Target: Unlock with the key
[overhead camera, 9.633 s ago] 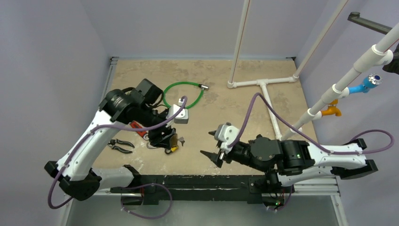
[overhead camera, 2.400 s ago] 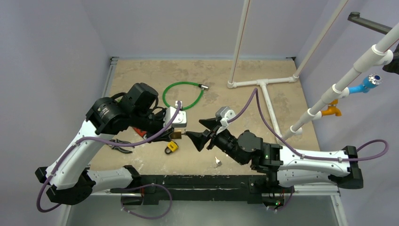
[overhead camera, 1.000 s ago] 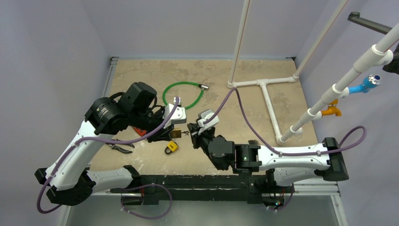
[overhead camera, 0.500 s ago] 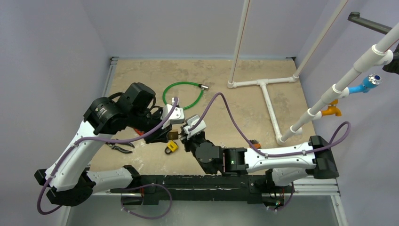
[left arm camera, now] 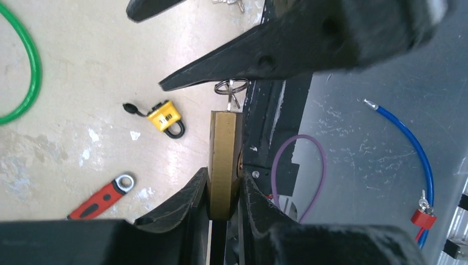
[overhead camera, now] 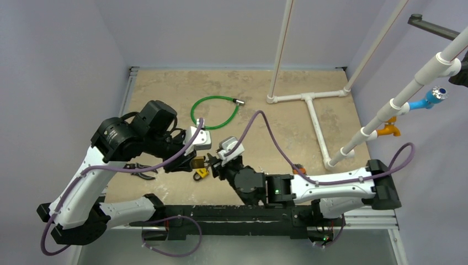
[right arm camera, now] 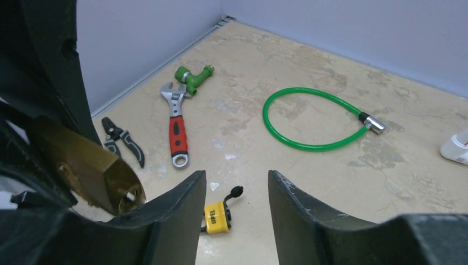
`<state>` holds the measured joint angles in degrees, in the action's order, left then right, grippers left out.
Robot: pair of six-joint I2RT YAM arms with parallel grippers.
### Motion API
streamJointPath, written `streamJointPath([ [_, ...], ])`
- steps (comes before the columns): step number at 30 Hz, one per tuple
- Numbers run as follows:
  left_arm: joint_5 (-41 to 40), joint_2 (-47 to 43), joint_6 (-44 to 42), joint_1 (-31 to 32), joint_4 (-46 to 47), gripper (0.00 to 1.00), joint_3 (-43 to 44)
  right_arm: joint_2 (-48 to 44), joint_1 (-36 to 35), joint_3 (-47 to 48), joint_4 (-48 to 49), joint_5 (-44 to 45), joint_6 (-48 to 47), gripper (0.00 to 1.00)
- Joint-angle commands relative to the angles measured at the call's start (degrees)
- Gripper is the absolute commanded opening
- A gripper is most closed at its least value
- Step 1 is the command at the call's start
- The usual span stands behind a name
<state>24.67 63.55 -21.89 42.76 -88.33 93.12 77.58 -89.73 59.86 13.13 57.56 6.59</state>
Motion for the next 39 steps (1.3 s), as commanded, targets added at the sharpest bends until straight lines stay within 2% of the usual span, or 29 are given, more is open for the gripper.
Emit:
streamJointPath([
  [1, 2.4, 0.7, -1.8, 0.0, 9.8, 0.00, 2.2, -14.3, 1.9, -5.2, 1.5, -12.3, 4.7, 0.50],
  [5, 3.9, 0.6, -3.8, 0.1, 8.2, 0.00, 3.2, -25.5, 8.8, -8.8, -6.2, -25.2, 7.1, 0.51],
  [9, 4.4, 0.5, -4.9, 0.0, 7.4, 0.00, 3.5, -30.7, 11.8, -9.4, -9.2, -37.1, 6.2, 0.51],
  [18, 7.5, 0.8, -6.9, 0.0, 5.4, 0.00, 5.0, -25.5, 18.0, -7.6, -6.8, -61.8, 6.7, 0.45],
  [23, 8.4, 0.4, -8.0, 0.1, 4.1, 0.00, 4.4, -24.9, 22.0, -7.2, -4.1, -69.1, 8.1, 0.45],
  [31, 8.6, -0.2, -8.0, 0.0, 4.2, 0.00, 4.0, -21.5, 23.0, -6.3, -2.1, -75.0, 9.5, 0.46],
  [39, 9.3, -0.3, -7.8, 0.0, 4.2, 0.00, 4.3, -19.4, 23.6, -6.0, 0.2, -75.8, 9.9, 0.42],
])
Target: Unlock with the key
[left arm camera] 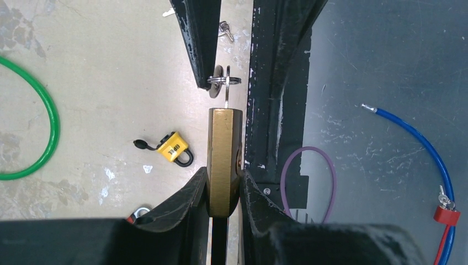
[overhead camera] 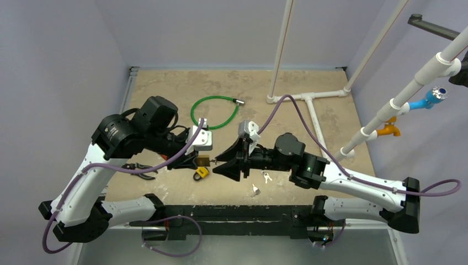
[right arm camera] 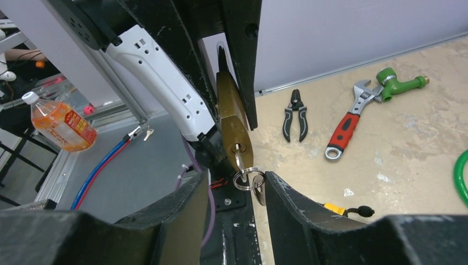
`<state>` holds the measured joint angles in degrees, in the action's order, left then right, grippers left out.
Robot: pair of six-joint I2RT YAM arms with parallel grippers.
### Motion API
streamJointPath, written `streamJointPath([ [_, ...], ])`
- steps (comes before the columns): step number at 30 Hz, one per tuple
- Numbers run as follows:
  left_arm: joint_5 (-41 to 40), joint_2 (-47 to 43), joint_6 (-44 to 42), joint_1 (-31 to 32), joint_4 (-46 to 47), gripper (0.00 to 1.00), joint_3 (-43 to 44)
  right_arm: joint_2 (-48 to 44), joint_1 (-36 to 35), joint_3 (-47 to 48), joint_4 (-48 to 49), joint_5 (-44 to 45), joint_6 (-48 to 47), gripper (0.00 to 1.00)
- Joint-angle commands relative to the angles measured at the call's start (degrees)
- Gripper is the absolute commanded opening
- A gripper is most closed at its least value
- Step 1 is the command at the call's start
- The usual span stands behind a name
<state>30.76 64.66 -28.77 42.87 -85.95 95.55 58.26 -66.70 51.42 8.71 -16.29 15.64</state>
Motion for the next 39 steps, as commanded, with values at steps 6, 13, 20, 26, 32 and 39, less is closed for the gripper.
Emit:
streamJointPath([
  [6, 3.6, -1.6, -1.1, -0.1, 1.6, 0.00, 1.6, 0.5, 1.5, 2.7, 6.1, -1.0, 1.2, 0.37],
  [13, 3.7, -1.7, -0.9, -0.1, 1.7, 0.00, 1.9, 1.9, 2.8, 4.1, 5.4, -2.6, 1.4, 0.23],
  [20, 3.3, -1.7, -0.8, 0.0, 2.5, 0.00, 2.4, 3.8, 3.0, 5.3, 2.8, -4.9, 2.5, 0.00],
  [26, -0.2, -1.9, -1.0, 0.0, 4.9, 0.00, 4.5, 5.5, 3.5, 5.4, 0.5, -8.1, 4.3, 0.00],
  [32, -0.4, -1.1, -2.8, 0.6, 3.7, 0.00, 6.6, 3.6, 4.2, 3.4, 0.7, -7.4, 4.7, 0.23],
  [39, -0.5, -1.5, -1.7, 1.9, 4.0, 0.00, 5.7, 3.5, 5.9, 3.5, 2.0, -8.9, 6.0, 0.00],
])
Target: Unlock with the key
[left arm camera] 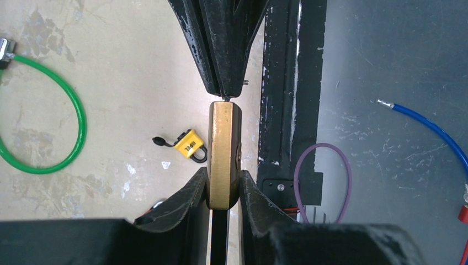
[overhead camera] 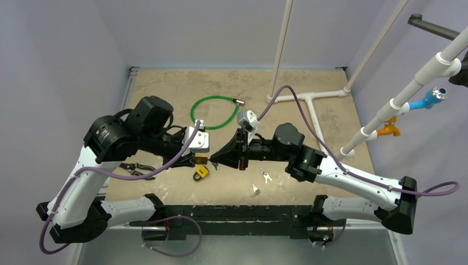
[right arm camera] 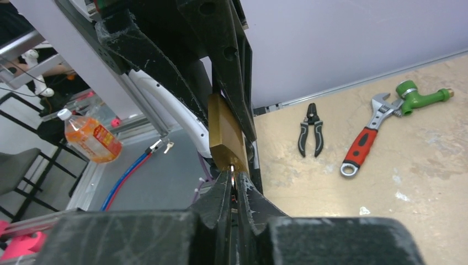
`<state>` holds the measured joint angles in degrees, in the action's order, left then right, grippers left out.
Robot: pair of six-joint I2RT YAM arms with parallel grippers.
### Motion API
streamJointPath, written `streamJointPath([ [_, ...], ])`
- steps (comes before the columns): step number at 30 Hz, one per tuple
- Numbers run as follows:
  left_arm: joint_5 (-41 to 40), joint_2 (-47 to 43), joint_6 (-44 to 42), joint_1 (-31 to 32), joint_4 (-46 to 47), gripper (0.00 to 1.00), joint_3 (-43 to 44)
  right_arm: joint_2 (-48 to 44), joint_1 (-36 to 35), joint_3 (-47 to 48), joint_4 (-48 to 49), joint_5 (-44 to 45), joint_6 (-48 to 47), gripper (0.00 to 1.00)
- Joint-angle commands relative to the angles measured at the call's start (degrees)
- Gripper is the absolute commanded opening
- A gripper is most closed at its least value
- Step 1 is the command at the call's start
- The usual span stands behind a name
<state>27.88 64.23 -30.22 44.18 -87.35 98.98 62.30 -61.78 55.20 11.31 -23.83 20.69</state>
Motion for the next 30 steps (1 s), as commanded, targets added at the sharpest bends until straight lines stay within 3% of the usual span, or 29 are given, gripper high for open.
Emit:
streamJointPath([
  [1, 2.4, -1.2, -0.3, 0.6, 5.4, 0.00, 2.3, -0.5, 1.2, -0.4, -0.1, -1.9, 1.2, 0.00],
  [5, 1.8, -1.6, -0.2, 0.6, 6.1, 0.00, 2.3, 0.9, 1.3, 0.4, -1.7, -3.2, 1.1, 0.00],
  [7, 1.8, -1.8, -0.4, 0.6, 6.0, 0.00, 2.6, 1.5, 1.4, 1.0, -3.6, -4.0, 0.3, 0.12],
  [8, 1.8, -1.7, -0.5, 0.7, 5.7, 0.00, 2.7, 1.9, 1.4, 1.1, -4.3, -4.3, -0.1, 0.13],
  [9, 1.8, -1.8, -0.6, 0.6, 5.7, 0.00, 2.8, 2.0, 1.4, 1.1, -4.5, -4.4, -0.1, 0.02],
  [10, 1.8, -1.9, -0.7, 0.7, 5.7, 0.00, 2.8, 2.2, 1.5, 1.2, -4.6, -4.4, 0.3, 0.00],
  [23, -6.1, -3.7, -1.9, 7.7, 12.6, 0.00, 4.1, 7.0, 2.4, -2.9, 8.7, -12.6, 15.1, 0.00],
  [30, -11.9, -8.1, -5.9, 11.1, 21.9, 0.00, -2.1, 7.6, 2.8, -4.5, 13.8, -13.4, 22.6, 0.00],
])
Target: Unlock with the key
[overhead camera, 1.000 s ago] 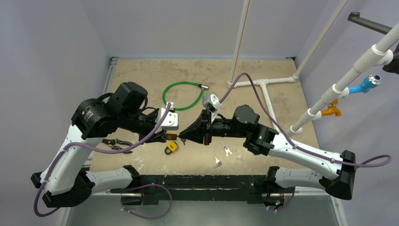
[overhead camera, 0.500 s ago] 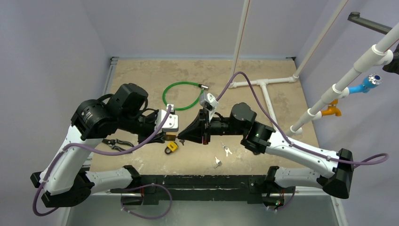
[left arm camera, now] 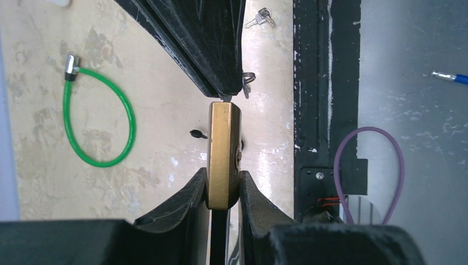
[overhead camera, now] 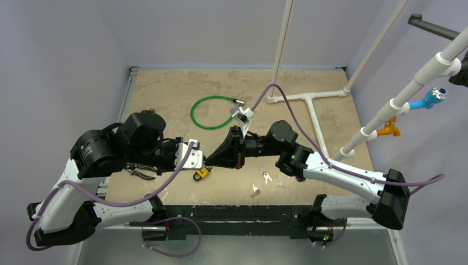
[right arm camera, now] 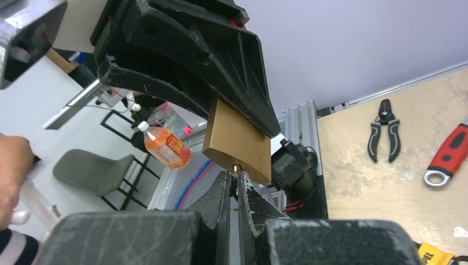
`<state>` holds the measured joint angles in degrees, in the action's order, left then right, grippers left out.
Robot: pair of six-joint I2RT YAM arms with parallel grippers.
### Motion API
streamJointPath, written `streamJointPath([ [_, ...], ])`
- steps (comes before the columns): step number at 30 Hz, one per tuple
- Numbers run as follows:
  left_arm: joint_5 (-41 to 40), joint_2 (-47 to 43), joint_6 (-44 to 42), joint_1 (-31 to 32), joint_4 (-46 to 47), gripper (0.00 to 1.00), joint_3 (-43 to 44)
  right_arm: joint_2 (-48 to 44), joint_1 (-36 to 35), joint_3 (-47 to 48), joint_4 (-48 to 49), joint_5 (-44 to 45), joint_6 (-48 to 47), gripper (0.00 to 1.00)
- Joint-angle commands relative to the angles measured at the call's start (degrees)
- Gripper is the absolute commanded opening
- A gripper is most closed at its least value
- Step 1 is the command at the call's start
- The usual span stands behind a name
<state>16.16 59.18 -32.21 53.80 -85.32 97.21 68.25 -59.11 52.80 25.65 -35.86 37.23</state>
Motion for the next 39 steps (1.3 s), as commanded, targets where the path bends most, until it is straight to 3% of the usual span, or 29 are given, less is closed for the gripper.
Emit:
streamJointPath([
  [1, -0.8, -3.6, -4.8, 1.8, 21.0, 0.00, -1.2, 1.6, 0.2, -2.3, -0.3, -1.2, 6.7, 0.00],
  [14, -9.1, -6.6, -14.9, 6.1, 27.1, 0.00, -5.6, 2.0, 2.4, -3.4, -0.3, -3.9, 12.4, 0.00],
  [16, -9.8, -6.6, -15.1, 6.1, 27.0, 0.00, -5.3, 1.6, 2.5, -2.2, -4.1, -2.7, 10.6, 0.00],
  [18, -9.3, -6.6, -14.2, 6.1, 25.8, 0.00, -5.3, 0.8, 2.6, 1.2, -13.3, -0.1, 2.9, 0.29],
  [19, -8.6, -6.6, -13.4, 6.1, 24.9, 0.00, -5.4, 0.0, 2.6, 2.6, -17.4, 1.9, -0.5, 0.38],
  [21, -7.4, -7.0, -11.6, 6.1, 23.8, 0.00, -6.3, -2.6, 2.5, 3.8, -20.4, 6.3, -5.8, 0.50],
  [24, -6.0, -7.5, -10.4, 6.1, 22.8, 0.00, -7.6, -7.7, 2.6, 4.6, -22.5, 11.4, -12.9, 0.57],
  [30, -3.8, -7.0, -8.9, 6.1, 21.9, 0.00, -8.0, -9.2, 2.1, 8.3, -28.2, 18.3, -24.1, 0.50],
  [39, -2.8, -6.5, -8.0, 6.1, 19.7, 0.00, -8.1, -11.6, -4.1, 10.9, -29.1, 19.5, -36.9, 0.51],
])
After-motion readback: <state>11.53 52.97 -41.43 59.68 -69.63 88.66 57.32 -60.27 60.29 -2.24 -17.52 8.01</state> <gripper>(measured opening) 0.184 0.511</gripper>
